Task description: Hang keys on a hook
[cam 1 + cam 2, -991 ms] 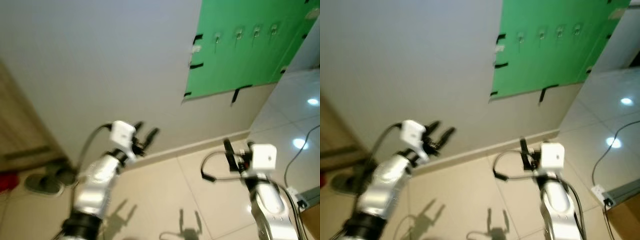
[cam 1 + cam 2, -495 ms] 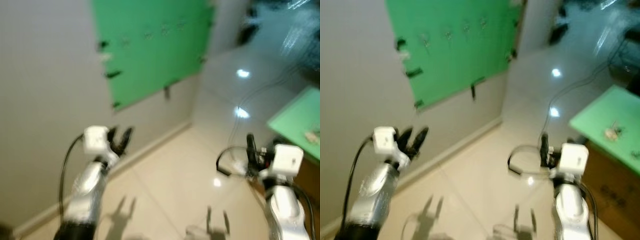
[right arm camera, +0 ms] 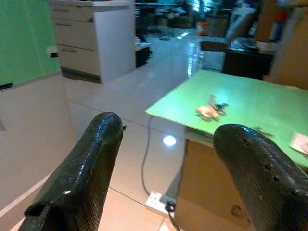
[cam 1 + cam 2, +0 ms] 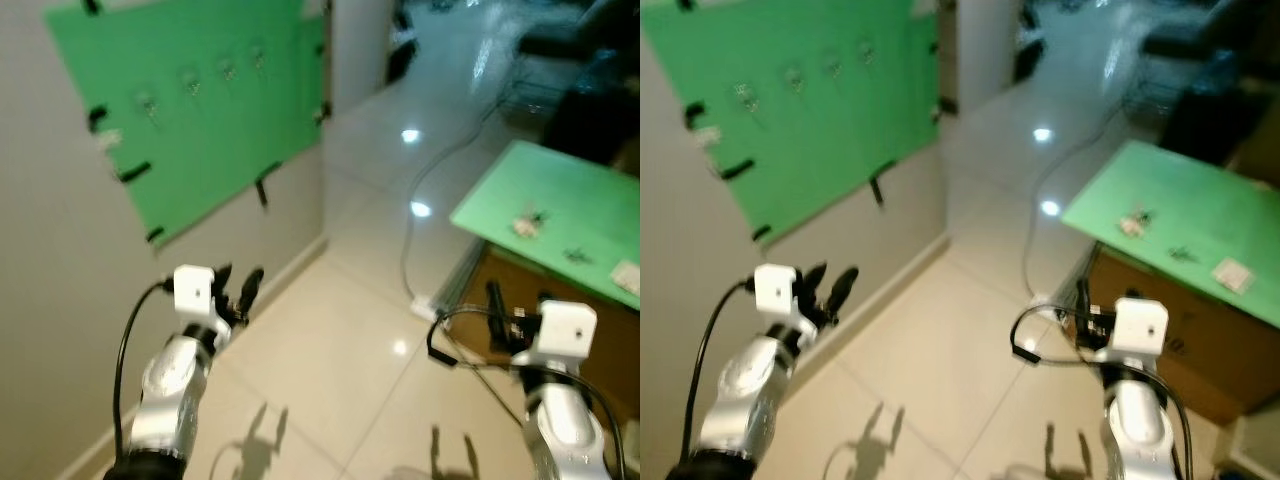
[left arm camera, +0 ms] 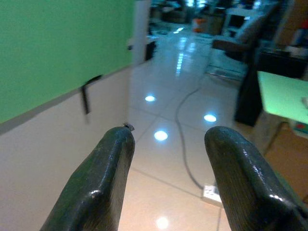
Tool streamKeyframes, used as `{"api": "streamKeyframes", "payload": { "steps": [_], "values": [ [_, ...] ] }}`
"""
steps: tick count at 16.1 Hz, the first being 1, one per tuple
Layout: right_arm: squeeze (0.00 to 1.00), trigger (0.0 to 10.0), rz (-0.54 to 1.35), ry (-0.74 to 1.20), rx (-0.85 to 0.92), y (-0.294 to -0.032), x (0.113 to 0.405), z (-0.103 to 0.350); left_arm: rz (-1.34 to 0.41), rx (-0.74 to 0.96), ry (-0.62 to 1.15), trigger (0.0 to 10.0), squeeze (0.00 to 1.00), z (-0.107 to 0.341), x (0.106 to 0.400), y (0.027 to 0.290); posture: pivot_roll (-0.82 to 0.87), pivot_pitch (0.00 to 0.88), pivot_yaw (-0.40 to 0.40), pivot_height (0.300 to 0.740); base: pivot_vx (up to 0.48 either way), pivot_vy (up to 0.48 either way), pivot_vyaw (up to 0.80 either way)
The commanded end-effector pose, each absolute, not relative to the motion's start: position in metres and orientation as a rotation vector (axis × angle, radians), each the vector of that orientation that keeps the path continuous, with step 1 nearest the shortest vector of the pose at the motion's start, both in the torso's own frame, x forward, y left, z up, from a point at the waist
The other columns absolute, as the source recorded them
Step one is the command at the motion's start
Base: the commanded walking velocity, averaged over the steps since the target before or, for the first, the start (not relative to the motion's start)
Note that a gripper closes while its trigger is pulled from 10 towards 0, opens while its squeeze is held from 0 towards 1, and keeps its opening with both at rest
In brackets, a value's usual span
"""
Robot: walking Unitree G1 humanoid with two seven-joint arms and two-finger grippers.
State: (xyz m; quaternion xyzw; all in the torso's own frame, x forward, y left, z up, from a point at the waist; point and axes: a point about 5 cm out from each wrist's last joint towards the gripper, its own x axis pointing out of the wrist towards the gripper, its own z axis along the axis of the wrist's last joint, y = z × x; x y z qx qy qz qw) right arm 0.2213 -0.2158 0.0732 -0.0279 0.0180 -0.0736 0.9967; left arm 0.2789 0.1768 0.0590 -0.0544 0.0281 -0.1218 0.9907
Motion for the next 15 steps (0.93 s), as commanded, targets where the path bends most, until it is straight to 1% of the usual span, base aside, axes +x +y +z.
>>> {"api": "streamKeyframes", "payload": {
  "steps": [1, 5, 8, 9, 15],
  "values": [
    [0.0, 10.0, -0.107, 0.034, -0.058, -0.208, 0.225, 0.074, -0.254, -0.11, 0.066, 10.0, 0.0, 0.06, 0.284, 0.179, -0.15, 0.0, 0.044, 0.74, 0.0, 0.0, -0.8],
    [0.0, 10.0, -0.089, 0.033, -0.067, -0.207, 0.225, 0.073, -0.238, -0.126, 0.055, 10.0, 0.0, 0.061, 0.284, 0.181, -0.16, 0.0, 0.047, 0.74, 0.0, 0.0, -0.8],
    [0.0, 10.0, -0.085, 0.033, -0.072, -0.207, 0.225, 0.073, -0.225, -0.094, 0.035, 10.0, 0.0, 0.06, 0.281, 0.183, -0.16, 0.0, 0.048, 0.74, 0.0, 0.0, -0.8],
    [0.0, 10.0, -0.08, 0.04, -0.085, -0.208, 0.224, 0.072, -0.245, -0.053, 0.015, 10.0, 0.0, 0.061, 0.278, 0.181, -0.16, 0.0, 0.046, 0.74, 0.0, 0.0, -0.8],
    [0.0, 10.0, -0.056, 0.063, -0.106, -0.209, 0.223, 0.068, -0.279, -0.017, 0.013, 10.0, 0.0, 0.061, 0.278, 0.173, -0.16, 0.0, 0.038, 0.74, 0.0, 0.0, -0.8]
  ]
}}
